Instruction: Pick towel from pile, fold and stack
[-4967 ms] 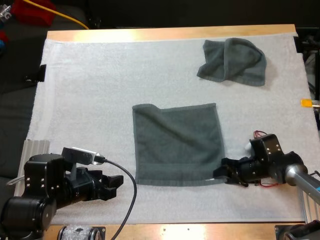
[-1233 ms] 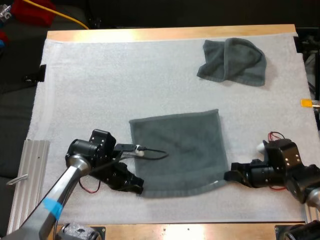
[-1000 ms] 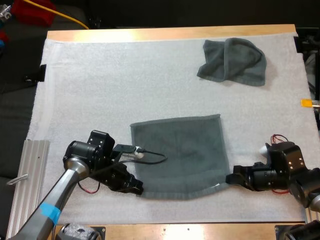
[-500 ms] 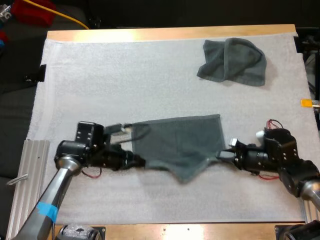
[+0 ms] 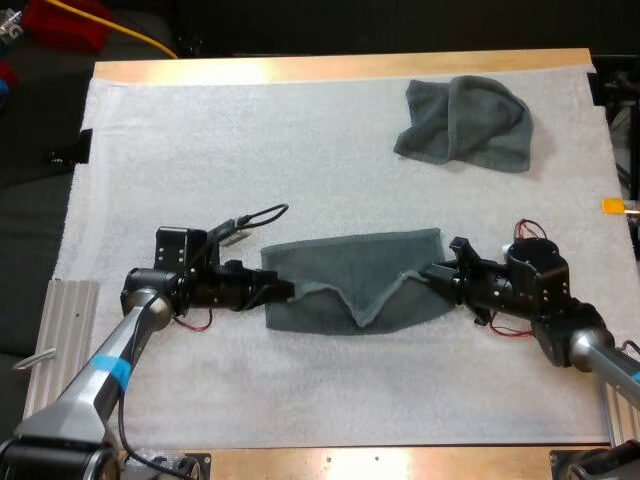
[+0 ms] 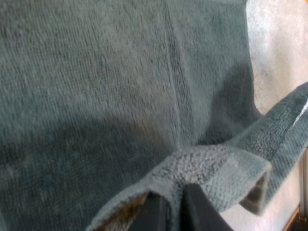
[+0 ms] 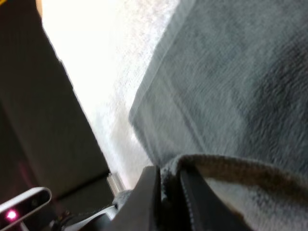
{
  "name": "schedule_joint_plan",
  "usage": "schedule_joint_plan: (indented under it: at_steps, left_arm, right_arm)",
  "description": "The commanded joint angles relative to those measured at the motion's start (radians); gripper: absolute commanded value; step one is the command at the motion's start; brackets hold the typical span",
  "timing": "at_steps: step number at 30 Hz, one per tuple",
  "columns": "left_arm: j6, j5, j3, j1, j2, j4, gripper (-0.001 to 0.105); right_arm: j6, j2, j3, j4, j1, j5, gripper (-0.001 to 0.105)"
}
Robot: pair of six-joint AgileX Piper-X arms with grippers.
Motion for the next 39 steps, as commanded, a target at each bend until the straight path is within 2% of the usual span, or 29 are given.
schedule_joint_plan:
  at_steps: [1,4,8,12,20,28,32,35,38,39]
  left_arm:
    - [-0.014,0.012,0.002,0.001,0.01,-0.051,0.0]
    - [-0.031,-0.018,0.002,0.001,0.035,-0.099,0.0]
    - [-0.037,-0.12,0.002,0.001,0.053,-0.124,0.0]
    - [-0.037,-0.164,0.002,0.001,0.06,-0.163,0.0]
    - [-0.037,-0.291,0.002,0.001,0.06,-0.175,0.0]
    - [-0.037,-0.302,0.002,0.001,0.06,-0.201,0.001]
    - [-0.037,-0.261,0.002,0.001,0.06,-0.211,0.023]
    - [-0.037,-0.17,0.002,0.001,0.06,-0.227,0.05]
    - [-0.037,-0.087,-0.01,0.001,0.06,-0.23,0.068]
    - [-0.037,-0.057,-0.017,0.001,0.06,-0.226,0.071]
  right_arm:
    - [0.003,0.017,-0.005,-0.036,-0.001,0.014,0.001]
    - [0.017,0.048,-0.005,-0.07,-0.001,0.051,0.001]
    - [0.077,0.082,-0.005,-0.133,-0.001,0.113,0.001]
    - [0.133,0.124,-0.005,-0.199,-0.001,0.155,0.001]
    - [0.162,0.16,-0.005,-0.234,-0.001,0.197,0.001]
    - [0.162,0.16,-0.005,-0.246,-0.001,0.213,0.001]
    - [0.162,0.16,-0.005,-0.246,-0.001,0.208,0.016]
    - [0.162,0.16,-0.005,-0.26,-0.001,0.191,0.036]
    - [0.151,0.16,-0.005,-0.351,-0.001,0.147,0.053]
    - [0.136,0.159,-0.005,-0.406,-0.001,0.12,0.057]
